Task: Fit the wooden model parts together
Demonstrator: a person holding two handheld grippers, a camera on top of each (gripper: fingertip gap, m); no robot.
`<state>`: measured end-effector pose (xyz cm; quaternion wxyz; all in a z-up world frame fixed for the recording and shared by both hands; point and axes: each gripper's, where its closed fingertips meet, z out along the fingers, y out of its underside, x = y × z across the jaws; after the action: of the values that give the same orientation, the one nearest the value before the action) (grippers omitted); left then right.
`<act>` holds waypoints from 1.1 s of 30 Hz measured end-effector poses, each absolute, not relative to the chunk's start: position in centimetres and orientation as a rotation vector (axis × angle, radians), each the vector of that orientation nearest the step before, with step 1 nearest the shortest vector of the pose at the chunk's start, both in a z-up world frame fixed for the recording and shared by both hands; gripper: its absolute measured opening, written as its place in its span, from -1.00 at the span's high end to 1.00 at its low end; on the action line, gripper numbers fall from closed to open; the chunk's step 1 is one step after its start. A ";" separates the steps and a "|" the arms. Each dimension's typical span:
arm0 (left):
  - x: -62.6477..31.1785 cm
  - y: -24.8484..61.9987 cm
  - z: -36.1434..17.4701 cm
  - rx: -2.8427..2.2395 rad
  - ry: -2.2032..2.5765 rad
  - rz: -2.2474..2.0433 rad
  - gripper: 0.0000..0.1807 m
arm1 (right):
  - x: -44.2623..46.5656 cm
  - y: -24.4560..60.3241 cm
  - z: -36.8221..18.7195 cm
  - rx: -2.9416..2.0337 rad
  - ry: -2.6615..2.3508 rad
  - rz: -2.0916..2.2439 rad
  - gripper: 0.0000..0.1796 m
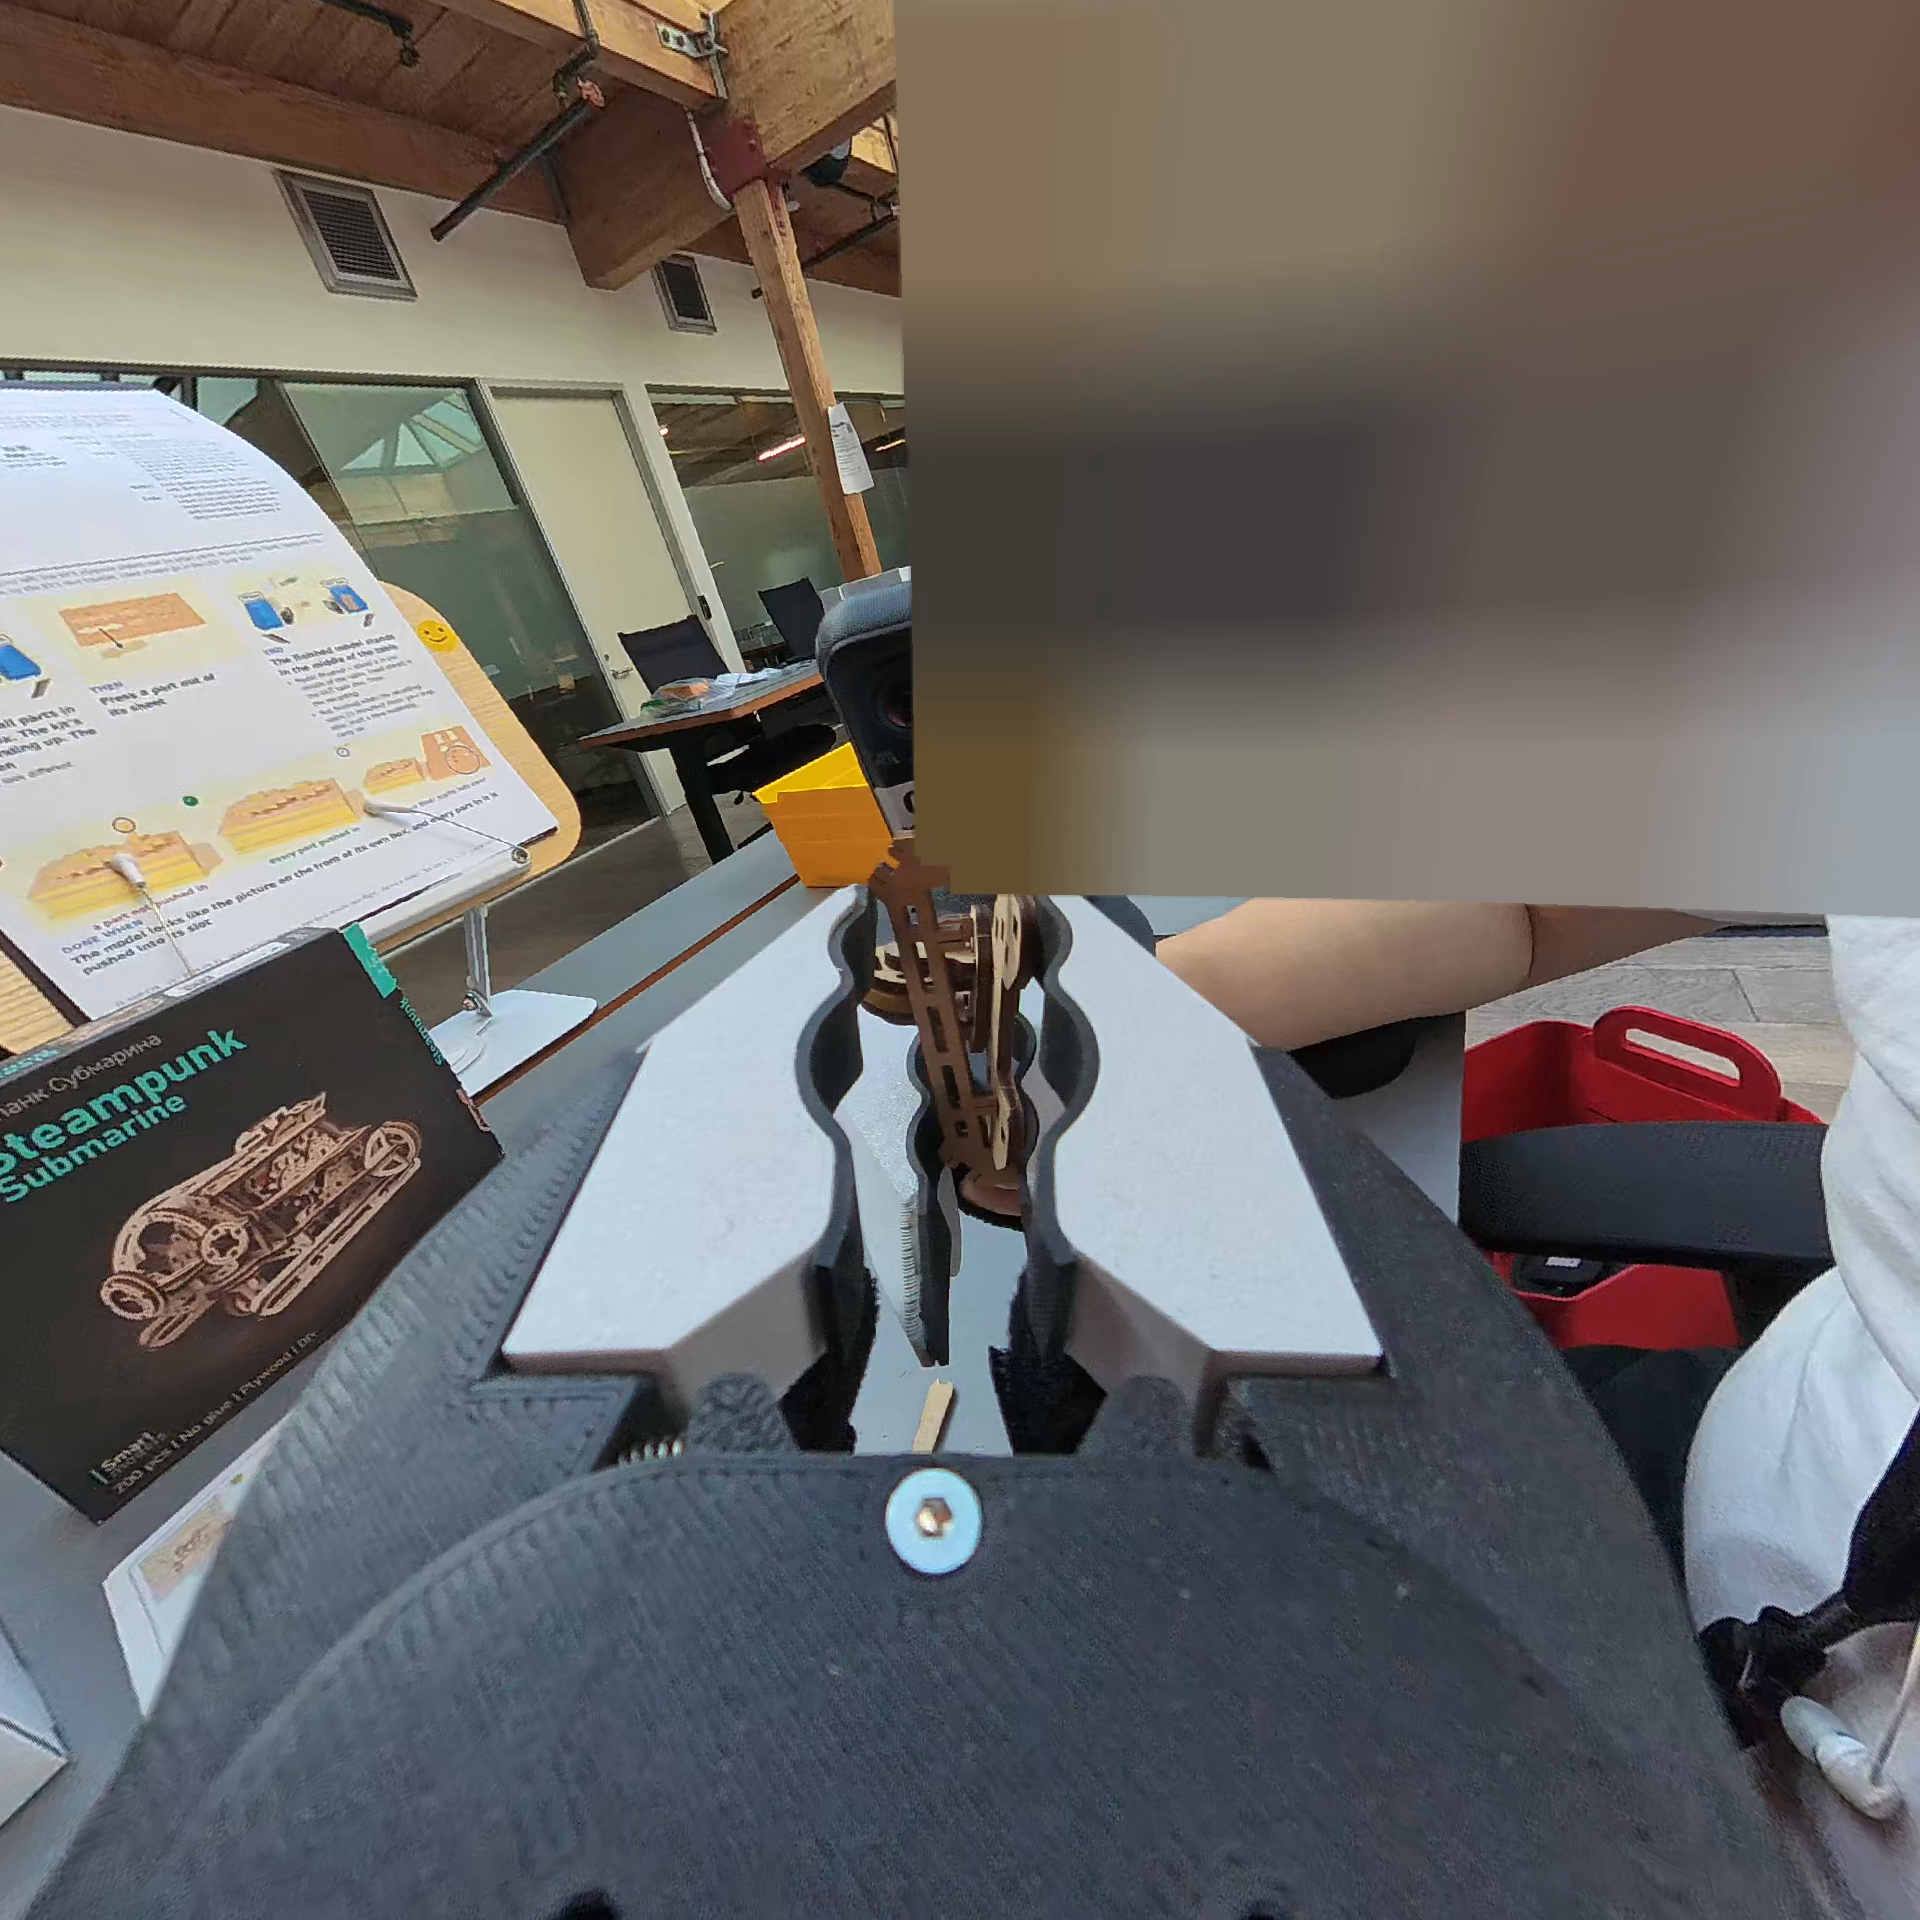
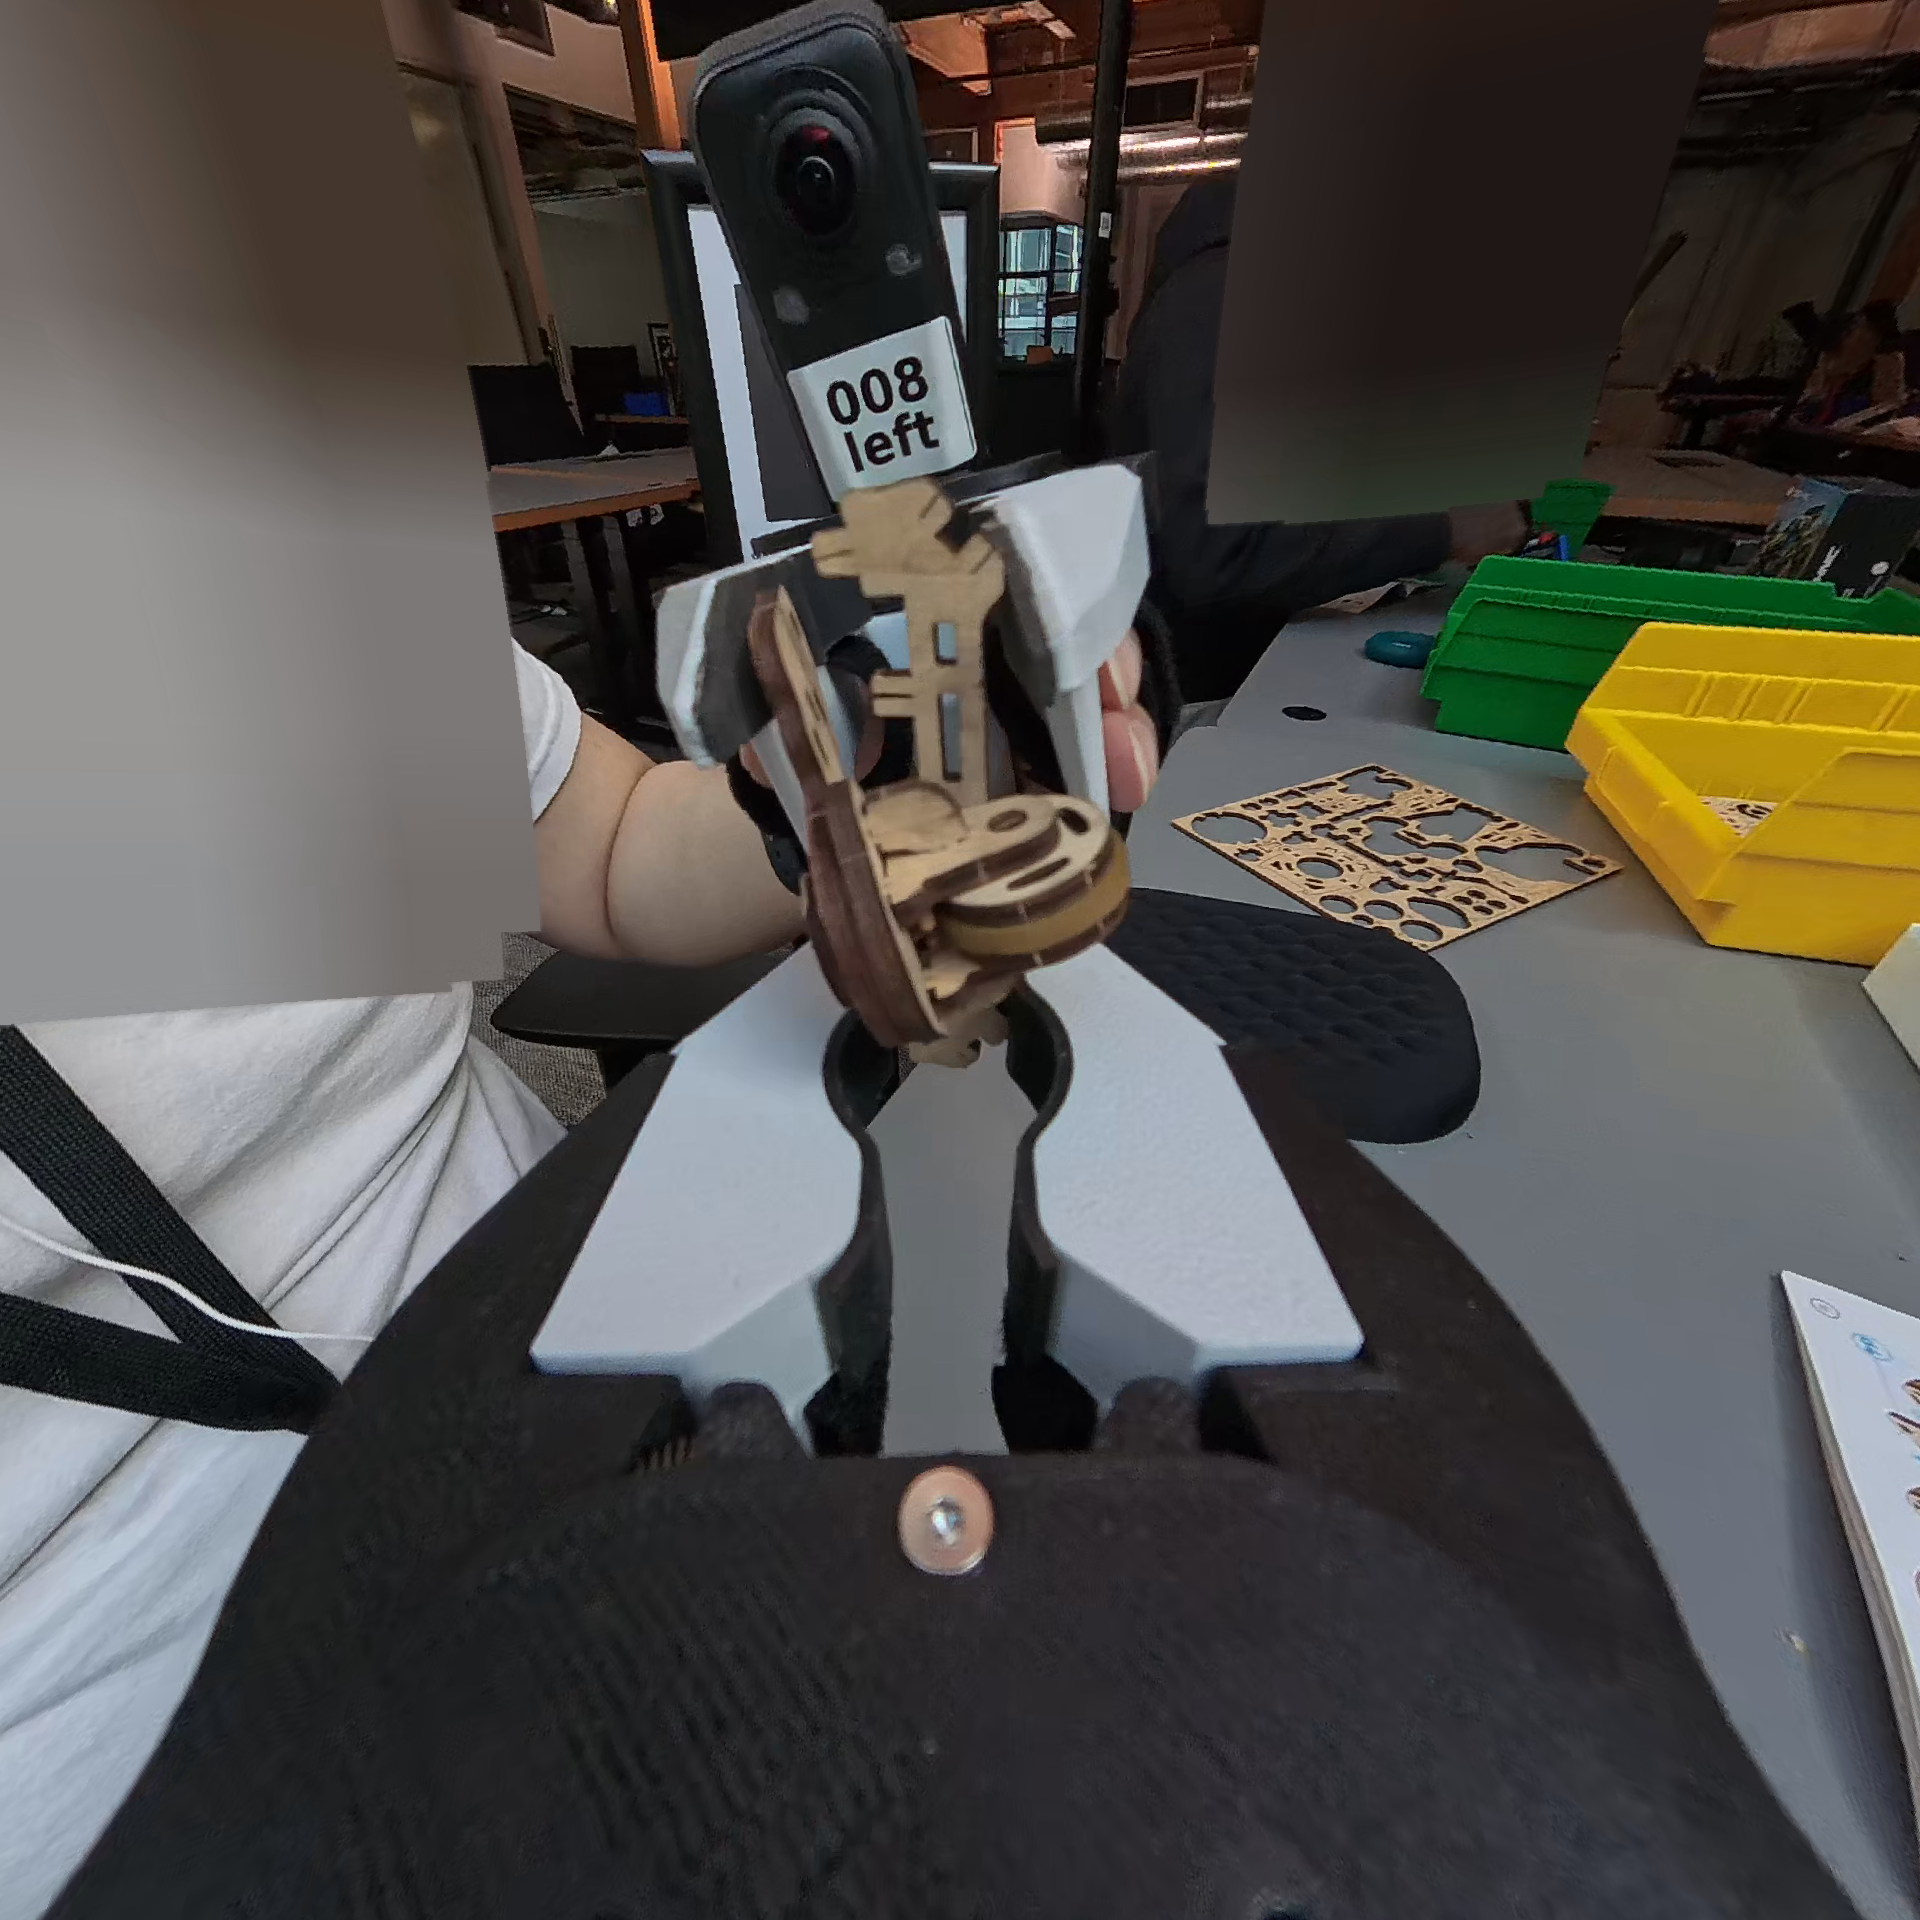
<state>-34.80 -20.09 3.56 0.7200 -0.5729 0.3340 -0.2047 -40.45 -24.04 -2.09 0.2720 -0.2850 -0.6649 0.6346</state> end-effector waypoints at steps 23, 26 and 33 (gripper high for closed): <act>-37.2 -18.2 1.2 -1.455 0.547 -0.844 0.59 | -41.3 -23.3 -2.6 -1.190 -1.751 2.064 0.86; -37.2 -17.8 0.6 -1.487 0.543 -0.837 0.69 | -41.7 -22.9 -3.2 -1.197 -1.752 1.981 0.87; -37.5 -18.3 1.1 -1.431 0.585 -0.716 0.81 | -41.9 -22.6 -4.0 -1.119 -1.807 1.832 0.78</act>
<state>-37.52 -18.30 1.09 0.6587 -0.6320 0.2582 -0.3162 -41.90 -22.59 -4.05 0.1672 -0.3933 -0.6349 0.6436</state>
